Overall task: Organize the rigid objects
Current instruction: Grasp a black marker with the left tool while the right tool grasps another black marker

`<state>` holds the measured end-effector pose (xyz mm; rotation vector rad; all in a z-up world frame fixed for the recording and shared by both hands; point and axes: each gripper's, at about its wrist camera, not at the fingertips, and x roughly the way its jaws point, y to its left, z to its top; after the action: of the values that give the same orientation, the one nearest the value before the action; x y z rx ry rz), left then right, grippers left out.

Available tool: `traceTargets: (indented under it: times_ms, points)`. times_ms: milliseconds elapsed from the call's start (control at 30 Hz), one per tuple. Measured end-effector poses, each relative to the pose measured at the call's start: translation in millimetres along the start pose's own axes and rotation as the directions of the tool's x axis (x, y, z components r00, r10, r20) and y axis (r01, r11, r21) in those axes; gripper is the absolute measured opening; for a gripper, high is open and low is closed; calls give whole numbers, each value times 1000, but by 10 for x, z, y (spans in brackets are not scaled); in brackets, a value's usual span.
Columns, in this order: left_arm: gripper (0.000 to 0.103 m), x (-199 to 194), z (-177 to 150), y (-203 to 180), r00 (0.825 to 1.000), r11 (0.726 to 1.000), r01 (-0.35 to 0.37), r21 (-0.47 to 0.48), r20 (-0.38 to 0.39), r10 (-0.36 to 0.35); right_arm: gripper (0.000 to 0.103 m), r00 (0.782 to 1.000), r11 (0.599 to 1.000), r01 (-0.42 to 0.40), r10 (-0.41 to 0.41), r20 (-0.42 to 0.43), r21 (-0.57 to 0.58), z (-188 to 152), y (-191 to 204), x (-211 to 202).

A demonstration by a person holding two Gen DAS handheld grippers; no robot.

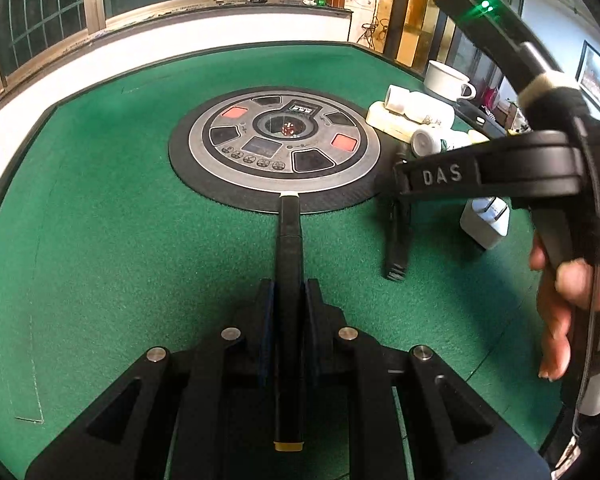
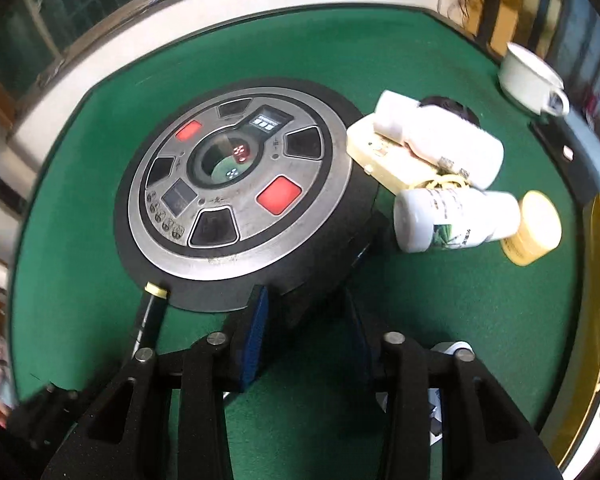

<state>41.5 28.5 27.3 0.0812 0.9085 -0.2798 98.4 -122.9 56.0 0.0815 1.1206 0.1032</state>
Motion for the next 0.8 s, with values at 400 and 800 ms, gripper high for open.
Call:
traceTargets:
  times_ms: [400, 800]
  points:
    - [12, -48, -4, 5, 1000, 999, 21, -26, 11, -21, 13, 965, 966, -260, 260, -13, 5, -666, 70, -342]
    - [12, -300, 27, -57, 990, 998, 67, -20, 124, -64, 13, 927, 928, -371, 368, 77, 30, -1063, -121, -658]
